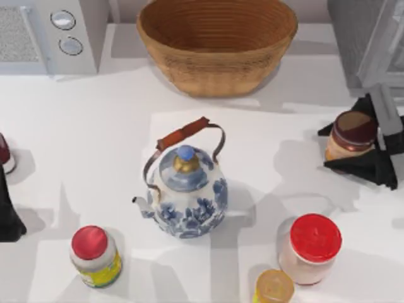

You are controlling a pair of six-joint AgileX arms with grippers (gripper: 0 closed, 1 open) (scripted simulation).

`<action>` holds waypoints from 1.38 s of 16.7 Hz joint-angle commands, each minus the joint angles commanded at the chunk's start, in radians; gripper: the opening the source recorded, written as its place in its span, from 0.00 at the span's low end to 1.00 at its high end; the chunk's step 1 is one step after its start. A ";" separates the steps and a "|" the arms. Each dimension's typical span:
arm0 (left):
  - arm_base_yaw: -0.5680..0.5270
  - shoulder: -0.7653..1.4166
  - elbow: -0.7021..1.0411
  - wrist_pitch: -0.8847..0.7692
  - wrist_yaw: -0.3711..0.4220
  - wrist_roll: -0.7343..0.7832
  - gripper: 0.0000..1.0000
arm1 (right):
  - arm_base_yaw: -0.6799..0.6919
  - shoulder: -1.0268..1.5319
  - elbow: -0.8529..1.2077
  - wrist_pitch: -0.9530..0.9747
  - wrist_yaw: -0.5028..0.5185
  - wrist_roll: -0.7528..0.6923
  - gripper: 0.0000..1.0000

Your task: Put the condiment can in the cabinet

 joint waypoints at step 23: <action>0.000 0.000 0.000 0.000 0.000 0.000 1.00 | -0.007 -0.131 0.122 -0.266 -0.003 -0.008 0.00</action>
